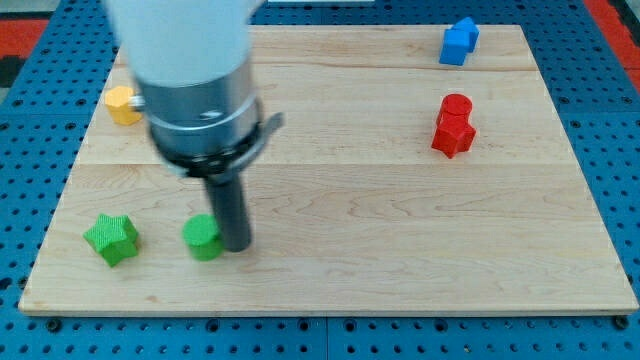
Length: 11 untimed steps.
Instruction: Push the yellow heart towards the bottom right of the board
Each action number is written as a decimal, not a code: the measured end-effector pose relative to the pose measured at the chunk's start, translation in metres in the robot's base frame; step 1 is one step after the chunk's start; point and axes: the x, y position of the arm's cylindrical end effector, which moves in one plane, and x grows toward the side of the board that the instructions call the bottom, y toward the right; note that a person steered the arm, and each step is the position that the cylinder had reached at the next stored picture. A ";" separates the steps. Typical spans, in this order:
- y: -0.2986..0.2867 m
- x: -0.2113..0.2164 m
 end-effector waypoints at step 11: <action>0.120 -0.188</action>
